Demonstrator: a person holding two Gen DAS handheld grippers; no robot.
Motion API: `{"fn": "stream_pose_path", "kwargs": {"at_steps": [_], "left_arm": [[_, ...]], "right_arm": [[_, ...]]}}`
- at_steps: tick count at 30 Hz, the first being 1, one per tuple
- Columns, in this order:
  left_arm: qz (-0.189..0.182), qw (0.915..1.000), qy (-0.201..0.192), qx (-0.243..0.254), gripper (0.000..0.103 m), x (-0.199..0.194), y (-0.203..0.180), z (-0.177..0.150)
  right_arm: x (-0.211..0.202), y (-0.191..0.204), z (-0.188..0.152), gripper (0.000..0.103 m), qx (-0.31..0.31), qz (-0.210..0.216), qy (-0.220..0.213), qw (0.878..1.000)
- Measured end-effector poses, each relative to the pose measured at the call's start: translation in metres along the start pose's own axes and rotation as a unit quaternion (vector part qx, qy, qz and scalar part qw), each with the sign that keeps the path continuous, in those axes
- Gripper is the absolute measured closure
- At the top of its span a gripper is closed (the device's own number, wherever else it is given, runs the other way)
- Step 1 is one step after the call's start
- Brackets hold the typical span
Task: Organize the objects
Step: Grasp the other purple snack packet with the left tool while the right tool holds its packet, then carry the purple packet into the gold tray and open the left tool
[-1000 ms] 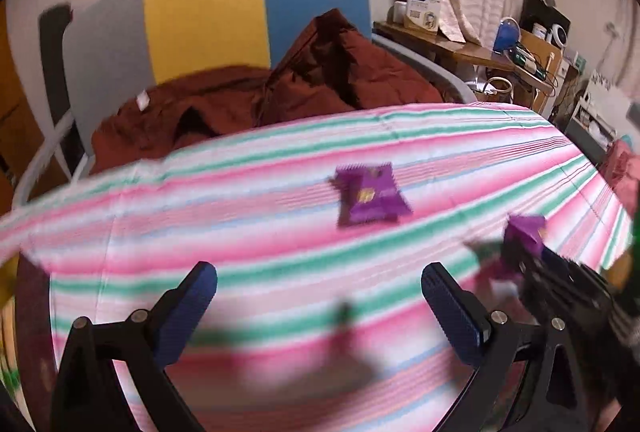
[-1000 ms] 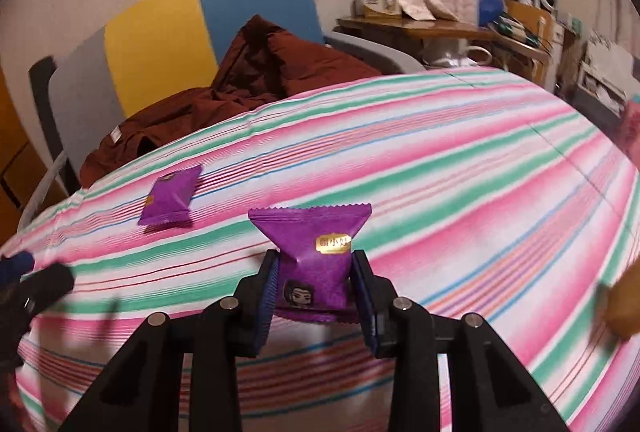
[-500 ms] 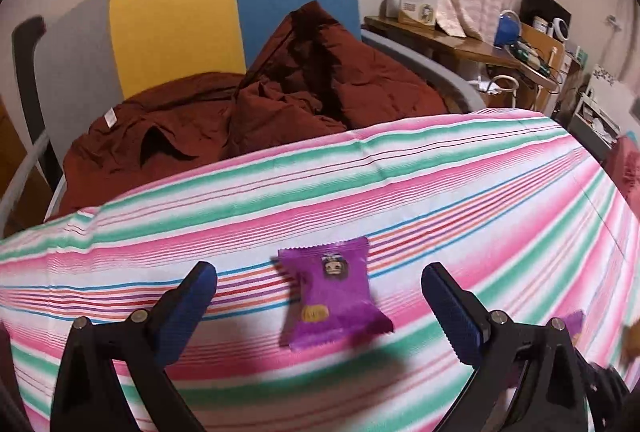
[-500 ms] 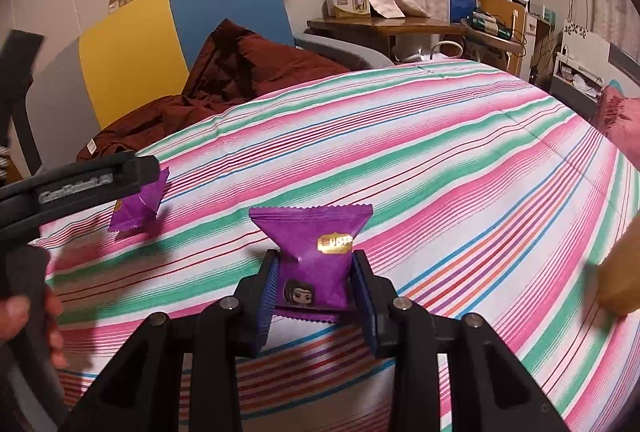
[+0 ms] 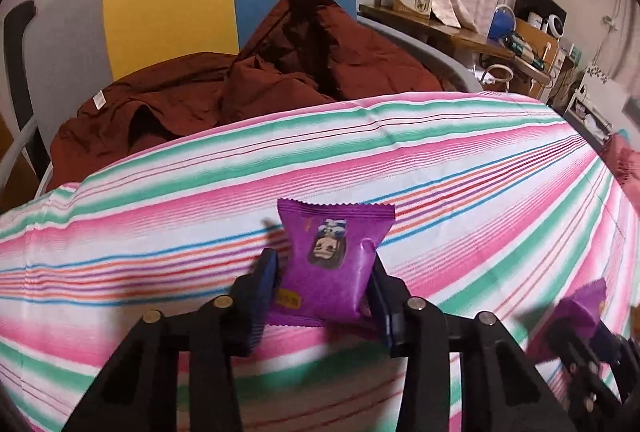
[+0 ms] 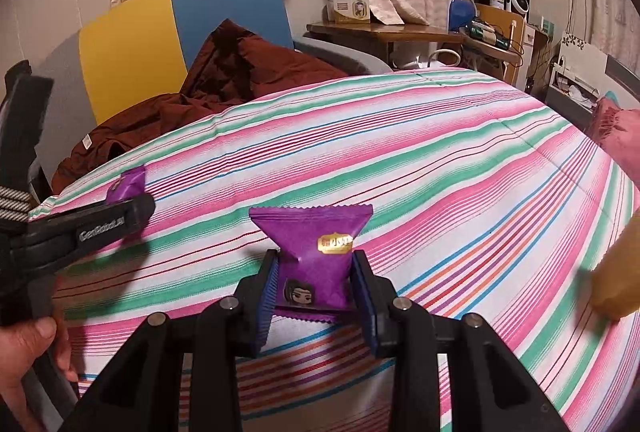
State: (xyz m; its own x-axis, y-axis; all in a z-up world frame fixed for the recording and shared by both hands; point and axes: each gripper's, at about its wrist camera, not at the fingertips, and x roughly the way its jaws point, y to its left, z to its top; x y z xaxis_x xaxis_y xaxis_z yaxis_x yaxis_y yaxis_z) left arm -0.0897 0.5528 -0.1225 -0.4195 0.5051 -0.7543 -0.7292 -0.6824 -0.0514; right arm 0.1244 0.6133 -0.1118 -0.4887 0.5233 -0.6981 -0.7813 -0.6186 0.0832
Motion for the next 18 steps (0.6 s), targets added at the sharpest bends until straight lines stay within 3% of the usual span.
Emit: {"fn": "stream_pose_path", "kwargs": {"at_steps": [12, 18], "left_arm": [[-0.012, 0.9982, -0.055, -0.019, 0.068, -0.065, 0.019, -0.040], [-0.019, 0.9980, -0.056, -0.024, 0.069, -0.103, 0.031, -0.065]], "right_arm": [[-0.004, 0.006, 0.000, 0.068, -0.017, -0.012, -0.013, 1.000], [-0.005, 0.010, 0.000, 0.068, -0.026, -0.017, -0.014, 0.999]]}}
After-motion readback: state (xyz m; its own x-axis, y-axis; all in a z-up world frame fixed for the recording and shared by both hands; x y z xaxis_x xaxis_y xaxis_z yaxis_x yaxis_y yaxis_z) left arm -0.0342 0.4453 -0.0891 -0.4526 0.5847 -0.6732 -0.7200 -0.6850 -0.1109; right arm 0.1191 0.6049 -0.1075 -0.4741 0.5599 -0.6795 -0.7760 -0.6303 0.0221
